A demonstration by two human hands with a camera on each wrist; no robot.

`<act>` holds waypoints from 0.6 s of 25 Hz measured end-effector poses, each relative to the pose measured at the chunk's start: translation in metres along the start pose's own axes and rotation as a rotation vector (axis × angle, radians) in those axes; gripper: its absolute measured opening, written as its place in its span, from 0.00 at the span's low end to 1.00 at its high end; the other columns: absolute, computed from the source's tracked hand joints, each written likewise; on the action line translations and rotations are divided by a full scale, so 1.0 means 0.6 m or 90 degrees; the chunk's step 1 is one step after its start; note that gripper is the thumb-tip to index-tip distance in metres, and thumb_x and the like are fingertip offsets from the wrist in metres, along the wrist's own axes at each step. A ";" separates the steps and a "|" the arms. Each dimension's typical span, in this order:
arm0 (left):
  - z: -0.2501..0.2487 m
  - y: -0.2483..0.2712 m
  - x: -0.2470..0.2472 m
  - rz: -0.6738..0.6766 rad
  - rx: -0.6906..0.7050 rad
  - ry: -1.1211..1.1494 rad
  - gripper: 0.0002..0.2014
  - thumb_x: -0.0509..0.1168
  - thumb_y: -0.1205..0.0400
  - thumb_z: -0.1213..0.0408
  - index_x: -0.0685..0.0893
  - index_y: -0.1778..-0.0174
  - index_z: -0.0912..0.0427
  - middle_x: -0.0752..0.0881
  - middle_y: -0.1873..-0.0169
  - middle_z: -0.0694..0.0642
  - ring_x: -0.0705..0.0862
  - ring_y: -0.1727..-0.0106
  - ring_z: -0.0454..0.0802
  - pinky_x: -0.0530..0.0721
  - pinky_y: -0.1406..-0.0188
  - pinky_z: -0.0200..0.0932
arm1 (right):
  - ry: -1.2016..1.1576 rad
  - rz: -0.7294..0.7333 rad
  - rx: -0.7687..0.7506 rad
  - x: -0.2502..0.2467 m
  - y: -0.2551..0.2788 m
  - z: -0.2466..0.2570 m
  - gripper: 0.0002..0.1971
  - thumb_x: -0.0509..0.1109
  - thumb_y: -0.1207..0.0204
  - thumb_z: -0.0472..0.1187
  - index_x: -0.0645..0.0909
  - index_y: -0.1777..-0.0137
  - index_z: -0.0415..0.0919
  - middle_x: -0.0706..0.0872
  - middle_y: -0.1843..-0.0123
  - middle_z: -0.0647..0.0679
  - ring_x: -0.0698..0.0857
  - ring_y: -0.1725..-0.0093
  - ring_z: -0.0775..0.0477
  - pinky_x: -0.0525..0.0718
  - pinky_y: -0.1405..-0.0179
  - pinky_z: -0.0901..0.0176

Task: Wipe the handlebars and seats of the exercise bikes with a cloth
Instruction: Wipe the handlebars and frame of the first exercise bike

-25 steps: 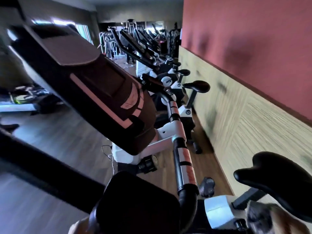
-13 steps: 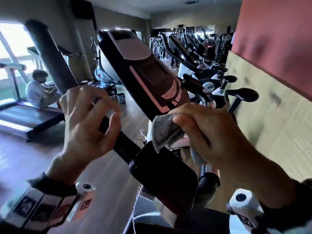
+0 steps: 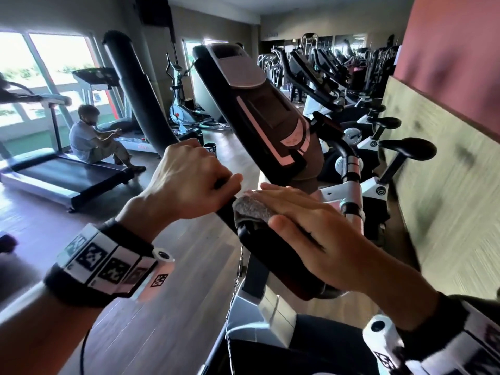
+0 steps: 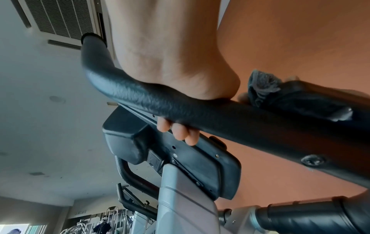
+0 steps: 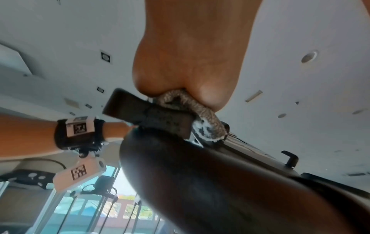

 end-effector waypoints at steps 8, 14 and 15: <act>0.003 0.007 0.007 -0.058 0.000 0.008 0.28 0.55 0.14 0.51 0.84 0.77 0.59 0.80 0.80 0.56 0.81 0.75 0.62 0.80 0.51 0.52 | 0.069 -0.157 0.100 -0.001 -0.026 -0.005 0.19 0.67 0.15 0.46 0.85 0.28 0.40 0.87 0.37 0.51 0.84 0.35 0.54 0.81 0.30 0.55; 0.001 0.008 0.010 -0.091 0.013 0.019 0.29 0.54 0.14 0.52 0.84 0.78 0.59 0.80 0.81 0.57 0.80 0.77 0.62 0.75 0.52 0.50 | 0.053 -0.079 -0.015 0.015 -0.003 0.016 0.20 0.62 0.11 0.42 0.81 0.24 0.35 0.86 0.28 0.45 0.79 0.23 0.50 0.76 0.22 0.53; 0.002 0.009 0.010 -0.101 0.015 0.020 0.28 0.54 0.15 0.52 0.83 0.79 0.60 0.80 0.82 0.57 0.79 0.77 0.62 0.75 0.53 0.49 | 0.041 -0.081 -0.013 0.012 -0.001 0.007 0.18 0.62 0.10 0.40 0.82 0.26 0.33 0.86 0.31 0.44 0.81 0.25 0.48 0.78 0.24 0.51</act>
Point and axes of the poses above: each hand's wrist, its own y-axis away from the middle knuckle, its own x-axis out of the palm, z = x × y, the point moved 5 cm from there along -y, towards the middle knuckle
